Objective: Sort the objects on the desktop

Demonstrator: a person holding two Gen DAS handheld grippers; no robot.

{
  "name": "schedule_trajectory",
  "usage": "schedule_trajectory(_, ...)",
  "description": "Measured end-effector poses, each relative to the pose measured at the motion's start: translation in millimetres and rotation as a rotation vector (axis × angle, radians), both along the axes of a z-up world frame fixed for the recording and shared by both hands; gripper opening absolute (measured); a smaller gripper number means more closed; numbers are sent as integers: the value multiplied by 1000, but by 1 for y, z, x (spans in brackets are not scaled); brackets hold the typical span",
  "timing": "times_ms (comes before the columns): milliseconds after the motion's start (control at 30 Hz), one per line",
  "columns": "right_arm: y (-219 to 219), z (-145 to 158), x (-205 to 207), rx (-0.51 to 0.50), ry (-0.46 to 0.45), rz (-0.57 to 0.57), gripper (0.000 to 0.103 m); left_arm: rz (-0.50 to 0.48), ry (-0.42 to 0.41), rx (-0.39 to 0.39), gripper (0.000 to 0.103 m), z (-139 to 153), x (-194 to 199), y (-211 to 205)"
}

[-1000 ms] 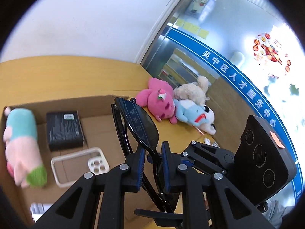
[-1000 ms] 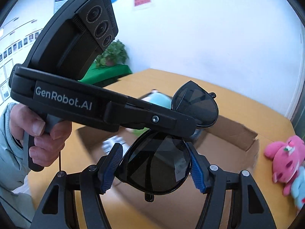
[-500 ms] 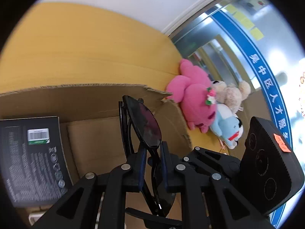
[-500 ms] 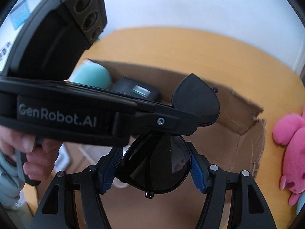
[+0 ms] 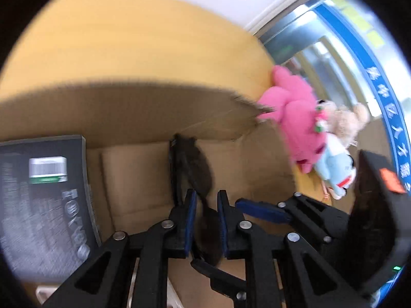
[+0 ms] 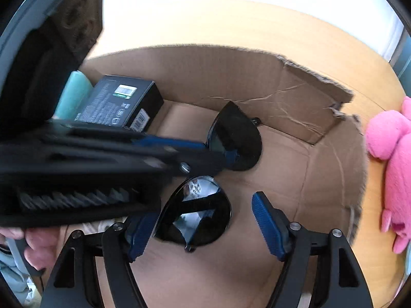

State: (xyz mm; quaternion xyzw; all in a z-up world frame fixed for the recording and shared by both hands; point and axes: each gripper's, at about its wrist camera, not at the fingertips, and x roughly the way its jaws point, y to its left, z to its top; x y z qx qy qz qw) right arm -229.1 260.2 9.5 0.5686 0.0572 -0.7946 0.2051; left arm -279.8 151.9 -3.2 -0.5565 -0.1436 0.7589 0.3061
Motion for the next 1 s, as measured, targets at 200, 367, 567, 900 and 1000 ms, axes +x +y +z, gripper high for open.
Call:
schedule_trajectory(200, -3, 61, 68, -13, 178, -25, 95, 63, 270, -4, 57, 92, 74, -47)
schedule_trajectory(367, 13, 110, 156, -96, 414, -83, 103, 183, 556, -122, 76, 157, 173, -97)
schedule_trajectory(567, -28, 111, 215, -78, 585, -154, 103, 323, 709, -310, 81, 152, 257, -134)
schedule_trajectory(900, -36, 33, 236, -65, 638, -265, 103, 493, 695, -467, 81, 38, 289, -156)
schedule_trajectory(1000, -36, 19, 228, -64, 633, -277, 103, 507, 678, -464, 81, 17, 288, -162)
